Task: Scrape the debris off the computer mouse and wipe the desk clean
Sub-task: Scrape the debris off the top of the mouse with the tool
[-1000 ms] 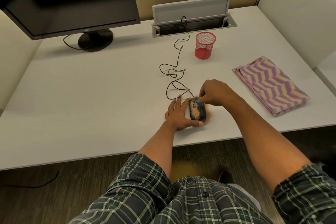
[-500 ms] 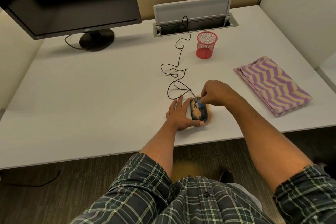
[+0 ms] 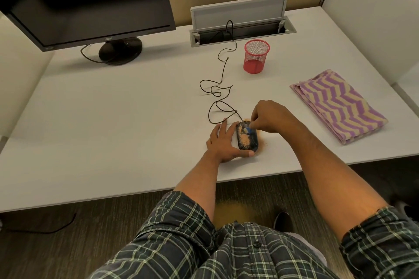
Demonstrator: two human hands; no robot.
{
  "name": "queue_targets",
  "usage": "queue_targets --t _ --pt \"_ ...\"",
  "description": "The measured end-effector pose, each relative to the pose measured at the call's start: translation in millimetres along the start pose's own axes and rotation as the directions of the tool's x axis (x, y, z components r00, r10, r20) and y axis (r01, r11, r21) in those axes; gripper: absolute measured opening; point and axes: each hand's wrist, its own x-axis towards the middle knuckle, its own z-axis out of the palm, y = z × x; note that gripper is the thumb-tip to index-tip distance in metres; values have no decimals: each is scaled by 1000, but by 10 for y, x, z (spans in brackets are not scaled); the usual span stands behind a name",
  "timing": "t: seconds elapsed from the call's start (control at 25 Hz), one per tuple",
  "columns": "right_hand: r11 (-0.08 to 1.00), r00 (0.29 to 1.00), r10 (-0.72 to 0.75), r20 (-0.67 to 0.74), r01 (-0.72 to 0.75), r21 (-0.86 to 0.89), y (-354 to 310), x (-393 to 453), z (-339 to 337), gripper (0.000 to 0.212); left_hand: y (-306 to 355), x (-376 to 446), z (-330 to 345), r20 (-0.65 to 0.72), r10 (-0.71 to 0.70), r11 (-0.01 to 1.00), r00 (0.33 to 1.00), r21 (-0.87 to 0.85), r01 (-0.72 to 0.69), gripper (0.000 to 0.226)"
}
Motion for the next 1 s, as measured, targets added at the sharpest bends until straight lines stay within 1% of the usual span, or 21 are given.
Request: queue_targets --t 0.08,0.2,0.32,0.56,0.8,0.88,0.96,1.0 --pt "999 999 18 -27 -17 30 22 -10 6 15 5 2 -6 5 0 1000 1000 -3 0 120" --pt "998 1000 18 -9 -17 55 45 -37 46 16 20 -6 -9 9 -6 1000 1000 13 6 121" --pt "994 997 53 -58 -48 94 67 -67 68 16 17 2 -11 15 -4 1000 1000 6 4 122" --pt "990 997 42 -68 -33 137 36 -111 140 19 15 -3 -18 9 -1 1000 1000 14 1 121" --pt "993 998 54 -40 -50 111 45 -128 120 16 20 -23 -12 2 2 1000 1000 8 -2 120" --pt "995 996 58 -75 -51 92 66 -135 84 15 24 -26 -19 -1 -3 1000 1000 11 3 120" --pt "990 992 64 -110 -50 129 85 -143 69 12 21 -15 -16 1 -1 1000 1000 7 1 121" --pt "988 993 62 -98 -48 144 95 -145 72 13 20 -12 -9 3 0 1000 1000 8 0 121"
